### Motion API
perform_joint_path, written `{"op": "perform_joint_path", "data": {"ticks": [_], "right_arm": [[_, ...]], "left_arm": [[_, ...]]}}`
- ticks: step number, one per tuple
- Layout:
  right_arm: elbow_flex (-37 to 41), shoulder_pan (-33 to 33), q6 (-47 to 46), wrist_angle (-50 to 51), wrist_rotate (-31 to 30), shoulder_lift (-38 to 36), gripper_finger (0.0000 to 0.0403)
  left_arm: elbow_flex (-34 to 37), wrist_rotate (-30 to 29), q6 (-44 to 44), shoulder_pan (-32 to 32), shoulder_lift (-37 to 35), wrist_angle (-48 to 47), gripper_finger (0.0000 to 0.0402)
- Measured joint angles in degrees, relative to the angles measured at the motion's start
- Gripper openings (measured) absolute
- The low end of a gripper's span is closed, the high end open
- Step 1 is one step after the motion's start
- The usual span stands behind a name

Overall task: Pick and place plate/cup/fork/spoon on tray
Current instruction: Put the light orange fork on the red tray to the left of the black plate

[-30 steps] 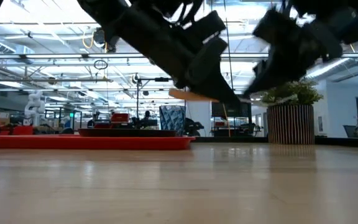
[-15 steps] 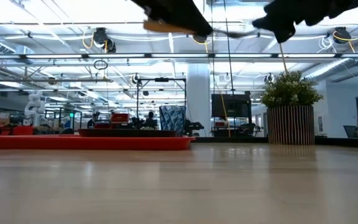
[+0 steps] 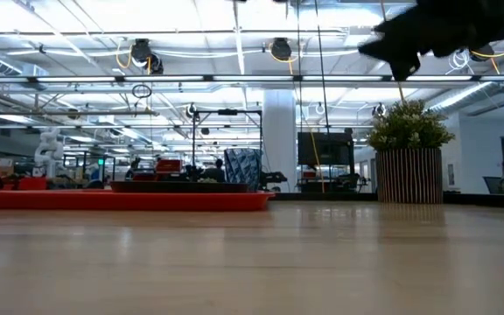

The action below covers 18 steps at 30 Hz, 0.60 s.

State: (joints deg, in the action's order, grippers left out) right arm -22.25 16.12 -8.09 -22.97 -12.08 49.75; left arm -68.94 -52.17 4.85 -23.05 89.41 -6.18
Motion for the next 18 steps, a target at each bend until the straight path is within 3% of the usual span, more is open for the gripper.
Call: {"op": "perform_joint_path", "data": {"ticks": [4, 12, 18], "right_arm": [[2.4, 0.1, 0.1, -11.6, 0.1, 1.7, 0.0185], [2.8, 2.1, 2.2, -26.7, 1.5, 8.6, 0.0185], [2.5, 2.8, 7.1, -41.5, 1.5, 17.0, 0.0185]], "left_arm": [[4.5, 3.3, -4.0, -0.1, 0.1, 15.4, 0.0051], [18.9, 20.3, -13.8, 1.7, 2.6, 66.9, 0.0051], [19.4, 28.4, -16.3, 3.9, 8.3, 83.1, 0.0051]]}}
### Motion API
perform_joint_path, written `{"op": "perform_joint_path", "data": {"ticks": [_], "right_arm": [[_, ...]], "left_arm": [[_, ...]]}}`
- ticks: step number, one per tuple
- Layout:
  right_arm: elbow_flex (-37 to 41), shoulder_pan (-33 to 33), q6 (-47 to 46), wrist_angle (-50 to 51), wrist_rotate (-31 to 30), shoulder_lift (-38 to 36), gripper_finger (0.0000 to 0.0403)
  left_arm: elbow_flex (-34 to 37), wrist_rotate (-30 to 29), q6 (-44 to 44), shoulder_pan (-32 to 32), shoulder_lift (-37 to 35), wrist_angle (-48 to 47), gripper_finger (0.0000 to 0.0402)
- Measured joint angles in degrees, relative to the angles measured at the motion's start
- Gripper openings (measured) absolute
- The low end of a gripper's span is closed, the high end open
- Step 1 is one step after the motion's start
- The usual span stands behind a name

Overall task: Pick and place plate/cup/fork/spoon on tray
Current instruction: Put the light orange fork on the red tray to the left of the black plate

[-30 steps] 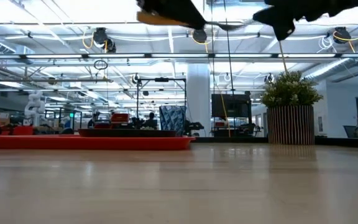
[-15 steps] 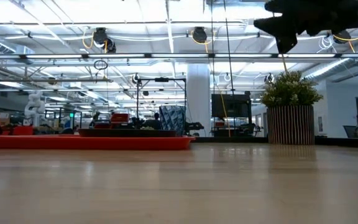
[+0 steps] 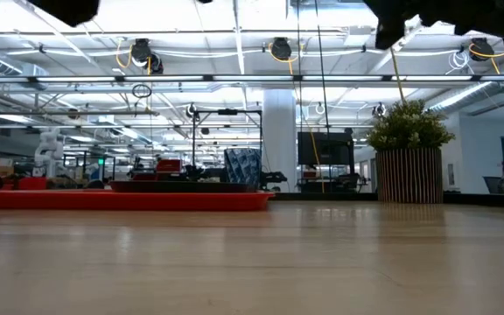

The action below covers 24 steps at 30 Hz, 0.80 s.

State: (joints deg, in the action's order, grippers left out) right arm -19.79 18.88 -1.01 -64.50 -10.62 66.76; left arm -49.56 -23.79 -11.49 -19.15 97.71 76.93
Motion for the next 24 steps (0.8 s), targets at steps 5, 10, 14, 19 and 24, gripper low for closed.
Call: {"op": "perform_joint_path", "data": {"ticks": [5, 10, 14, 19, 24], "right_arm": [[-3.6, 0.0, 0.2, -0.4, -2.9, 6.3, 0.0185], [-8.1, -0.1, 0.2, -0.4, -2.7, 12.6, 0.0185], [-9.6, -0.1, 0.2, -0.4, -2.7, 15.7, 0.0185], [-10.5, -0.1, 0.2, -1.2, -1.8, 18.0, 0.0185], [-10.8, -0.1, 0.4, -1.9, -1.2, 18.3, 0.0185]], "left_arm": [[-3.9, 5.2, -0.3, 0.7, 7.3, 6.9, 0.0051], [-8.7, 6.4, 0.0, 1.5, 13.2, 7.6, 0.0051], [-11.6, 9.3, 0.8, 1.9, 16.3, 7.5, 0.0051], [-13.4, 10.8, 1.2, 2.5, 18.2, 6.9, 0.0051], [-13.8, 14.9, 2.8, 3.7, 19.2, 6.3, 0.0051]]}}
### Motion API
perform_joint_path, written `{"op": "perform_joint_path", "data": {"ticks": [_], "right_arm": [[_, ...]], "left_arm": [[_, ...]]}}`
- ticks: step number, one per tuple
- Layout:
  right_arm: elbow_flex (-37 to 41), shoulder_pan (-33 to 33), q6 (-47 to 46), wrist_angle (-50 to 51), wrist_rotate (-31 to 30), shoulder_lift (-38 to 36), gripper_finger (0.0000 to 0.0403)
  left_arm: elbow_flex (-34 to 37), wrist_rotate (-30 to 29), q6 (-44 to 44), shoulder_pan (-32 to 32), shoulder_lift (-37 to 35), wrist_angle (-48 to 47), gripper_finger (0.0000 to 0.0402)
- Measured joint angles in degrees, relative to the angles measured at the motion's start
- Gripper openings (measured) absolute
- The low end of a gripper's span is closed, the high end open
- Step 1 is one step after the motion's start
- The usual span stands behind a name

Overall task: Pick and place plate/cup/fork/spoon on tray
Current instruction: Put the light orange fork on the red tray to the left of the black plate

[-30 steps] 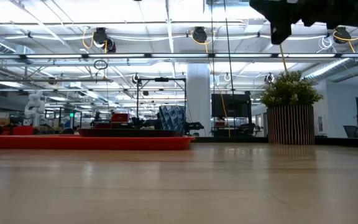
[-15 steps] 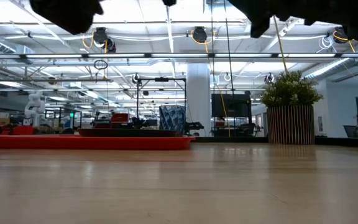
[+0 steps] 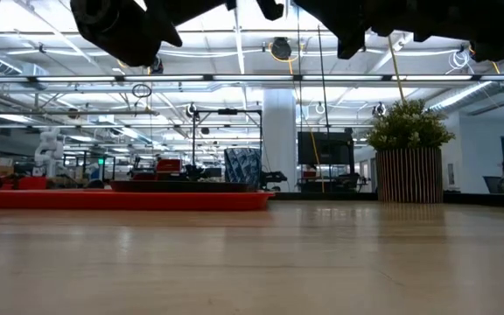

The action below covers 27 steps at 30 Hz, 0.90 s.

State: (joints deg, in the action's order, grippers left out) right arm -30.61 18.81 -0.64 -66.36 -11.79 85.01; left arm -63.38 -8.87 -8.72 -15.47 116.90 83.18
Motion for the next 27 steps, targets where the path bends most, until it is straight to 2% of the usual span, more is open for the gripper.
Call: {"op": "perform_joint_path", "data": {"ticks": [8, 18, 21, 24, 27], "right_arm": [[0.0, 0.0, 1.8, -2.1, 1.6, 0.0, 0.0178], [0.0, 0.0, 2.4, -2.7, 1.7, 0.0, 0.0068], [0.1, 0.1, 3.2, -3.1, 2.0, 0.0, 0.0049], [0.1, 0.1, 3.3, -3.7, 2.0, 0.0, 0.0055], [0.1, 0.2, 3.3, -4.1, 1.8, -0.2, 0.0083]], "left_arm": [[-0.1, 3.6, 1.3, 0.5, 0.0, -1.7, 0.0051], [-0.1, 4.1, 1.1, 0.3, -0.1, -1.6, 0.0051], [-0.1, 4.3, -0.3, -0.2, -0.2, -1.5, 0.005], [-0.1, 4.4, -2.1, -0.4, -0.2, -1.5, 0.005], [-0.1, 4.4, -2.6, -0.4, -0.2, -1.8, 0.005]]}}
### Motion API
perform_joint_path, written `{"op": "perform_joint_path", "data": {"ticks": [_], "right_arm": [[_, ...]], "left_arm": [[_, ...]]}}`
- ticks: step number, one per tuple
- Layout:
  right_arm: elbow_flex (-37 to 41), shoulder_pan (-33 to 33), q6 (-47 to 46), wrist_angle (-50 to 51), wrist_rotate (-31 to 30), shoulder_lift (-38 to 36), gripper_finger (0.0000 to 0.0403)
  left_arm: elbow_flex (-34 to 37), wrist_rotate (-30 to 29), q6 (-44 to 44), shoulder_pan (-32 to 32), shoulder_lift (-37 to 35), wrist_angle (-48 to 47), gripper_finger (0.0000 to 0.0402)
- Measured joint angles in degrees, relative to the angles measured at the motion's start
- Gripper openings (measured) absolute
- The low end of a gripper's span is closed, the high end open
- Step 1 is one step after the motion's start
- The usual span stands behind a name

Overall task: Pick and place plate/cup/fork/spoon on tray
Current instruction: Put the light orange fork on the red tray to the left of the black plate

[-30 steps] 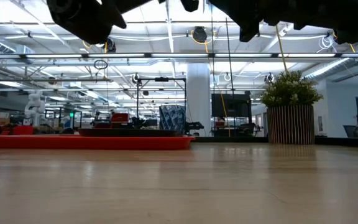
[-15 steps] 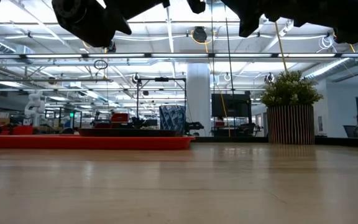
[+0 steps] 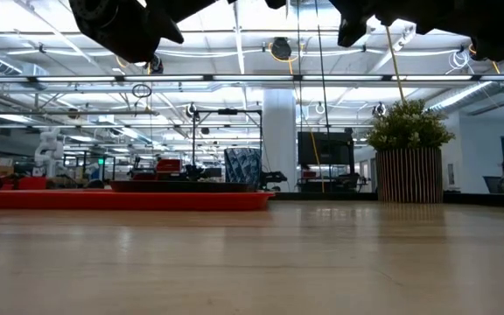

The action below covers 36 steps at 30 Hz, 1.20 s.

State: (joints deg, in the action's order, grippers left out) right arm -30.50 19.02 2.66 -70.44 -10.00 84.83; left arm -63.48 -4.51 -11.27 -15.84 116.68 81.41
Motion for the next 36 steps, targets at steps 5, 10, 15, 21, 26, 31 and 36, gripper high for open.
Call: {"op": "perform_joint_path", "data": {"ticks": [5, 10, 15, 21, 26, 31, 36], "right_arm": [[0.0, 0.4, 0.0, 0.0, 1.2, -0.7, 0.0135], [0.0, 0.6, -0.1, -0.3, 2.5, -0.7, 0.0143], [0.0, 0.6, 0.0, -0.7, 2.5, -0.7, 0.0096], [0.0, 0.6, 0.2, -0.9, 2.7, -0.7, 0.0031], [0.0, 0.6, -0.5, -1.4, 1.3, -0.8, 0.0007], [0.0, 0.6, -0.6, -1.2, 1.1, -0.8, 0.0005], [0.0, 0.6, -0.9, -0.4, 1.1, -0.9, 0.0005]], "left_arm": [[0.0, 0.5, 1.3, 0.5, 0.0, -2.0, 0.005], [-0.1, 3.6, 3.8, 1.3, 0.0, -2.9, 0.0054], [-0.1, 5.0, 5.0, 1.5, 0.0, -3.1, 0.0055], [0.0, 6.9, 4.8, 1.6, 0.0, -3.3, 0.0054], [0.0, 7.5, 5.0, 1.6, 0.1, -3.6, 0.0071], [0.1, 7.3, 4.8, 1.7, 0.1, -3.8, 0.0057], [0.1, 6.6, 4.8, 1.7, 0.1, -3.8, 0.0006]]}}
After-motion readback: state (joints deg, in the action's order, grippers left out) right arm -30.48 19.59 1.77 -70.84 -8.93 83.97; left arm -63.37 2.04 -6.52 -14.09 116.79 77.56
